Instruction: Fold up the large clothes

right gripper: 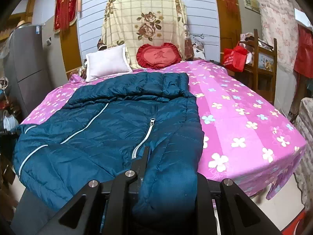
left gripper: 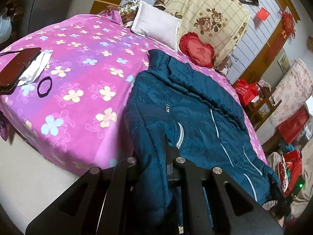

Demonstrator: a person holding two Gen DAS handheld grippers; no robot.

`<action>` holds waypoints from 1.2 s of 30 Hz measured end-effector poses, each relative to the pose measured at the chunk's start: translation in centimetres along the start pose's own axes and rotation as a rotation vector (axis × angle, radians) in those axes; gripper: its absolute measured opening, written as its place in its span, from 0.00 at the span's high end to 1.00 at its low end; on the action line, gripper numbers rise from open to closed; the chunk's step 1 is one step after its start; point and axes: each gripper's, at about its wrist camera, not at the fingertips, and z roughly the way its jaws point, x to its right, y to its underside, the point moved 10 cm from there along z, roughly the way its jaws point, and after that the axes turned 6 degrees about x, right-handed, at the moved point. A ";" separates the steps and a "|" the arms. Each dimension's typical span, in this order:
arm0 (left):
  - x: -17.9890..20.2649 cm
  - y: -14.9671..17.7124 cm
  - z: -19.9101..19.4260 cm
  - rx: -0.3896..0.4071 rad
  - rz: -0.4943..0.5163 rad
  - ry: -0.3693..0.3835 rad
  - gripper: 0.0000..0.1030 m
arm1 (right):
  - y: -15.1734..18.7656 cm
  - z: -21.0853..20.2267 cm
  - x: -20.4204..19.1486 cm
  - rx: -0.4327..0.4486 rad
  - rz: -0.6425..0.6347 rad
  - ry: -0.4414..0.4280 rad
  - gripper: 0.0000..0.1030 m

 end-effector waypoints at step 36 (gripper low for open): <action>0.5 0.5 -1.8 0.013 0.024 0.029 0.93 | -0.8 -2.2 0.2 0.046 0.053 -0.014 0.84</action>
